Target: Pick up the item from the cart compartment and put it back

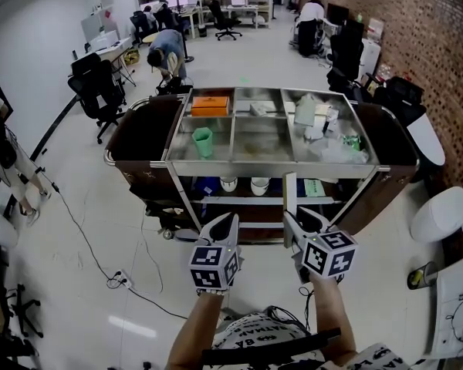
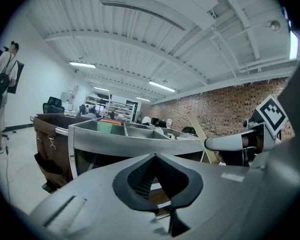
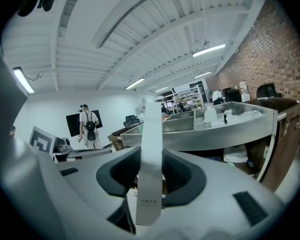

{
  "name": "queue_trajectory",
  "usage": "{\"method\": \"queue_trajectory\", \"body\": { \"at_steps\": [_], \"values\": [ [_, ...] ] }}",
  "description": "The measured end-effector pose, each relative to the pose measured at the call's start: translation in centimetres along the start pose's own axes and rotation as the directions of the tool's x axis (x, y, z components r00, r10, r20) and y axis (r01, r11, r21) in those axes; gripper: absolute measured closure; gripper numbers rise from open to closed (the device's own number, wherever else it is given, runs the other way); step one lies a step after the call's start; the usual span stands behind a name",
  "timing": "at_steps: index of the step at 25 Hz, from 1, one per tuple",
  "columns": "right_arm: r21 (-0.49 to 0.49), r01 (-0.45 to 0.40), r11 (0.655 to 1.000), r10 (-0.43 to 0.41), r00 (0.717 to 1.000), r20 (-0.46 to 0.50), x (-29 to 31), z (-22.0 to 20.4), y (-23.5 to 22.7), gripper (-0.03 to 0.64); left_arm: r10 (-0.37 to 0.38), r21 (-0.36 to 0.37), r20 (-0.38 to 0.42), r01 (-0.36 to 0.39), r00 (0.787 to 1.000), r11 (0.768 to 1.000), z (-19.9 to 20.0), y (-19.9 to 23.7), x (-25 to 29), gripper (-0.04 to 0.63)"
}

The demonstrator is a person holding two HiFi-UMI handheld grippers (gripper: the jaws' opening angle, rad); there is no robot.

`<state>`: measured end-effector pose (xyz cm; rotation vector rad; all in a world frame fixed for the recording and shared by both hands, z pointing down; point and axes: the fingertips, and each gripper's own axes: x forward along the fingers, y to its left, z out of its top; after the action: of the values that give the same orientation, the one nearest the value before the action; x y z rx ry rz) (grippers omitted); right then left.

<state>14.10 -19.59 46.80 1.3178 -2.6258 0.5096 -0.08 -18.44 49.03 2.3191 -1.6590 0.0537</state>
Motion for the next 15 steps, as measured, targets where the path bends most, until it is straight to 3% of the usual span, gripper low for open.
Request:
{"method": "queue_trajectory", "body": {
  "at_steps": [15],
  "values": [
    [-0.003,-0.004,1.0,0.004,1.0,-0.008,1.1,0.2,1.2,0.471,-0.035,-0.004,0.026,0.035,0.999,0.999,1.1,0.1,-0.2,0.591]
  ]
}}
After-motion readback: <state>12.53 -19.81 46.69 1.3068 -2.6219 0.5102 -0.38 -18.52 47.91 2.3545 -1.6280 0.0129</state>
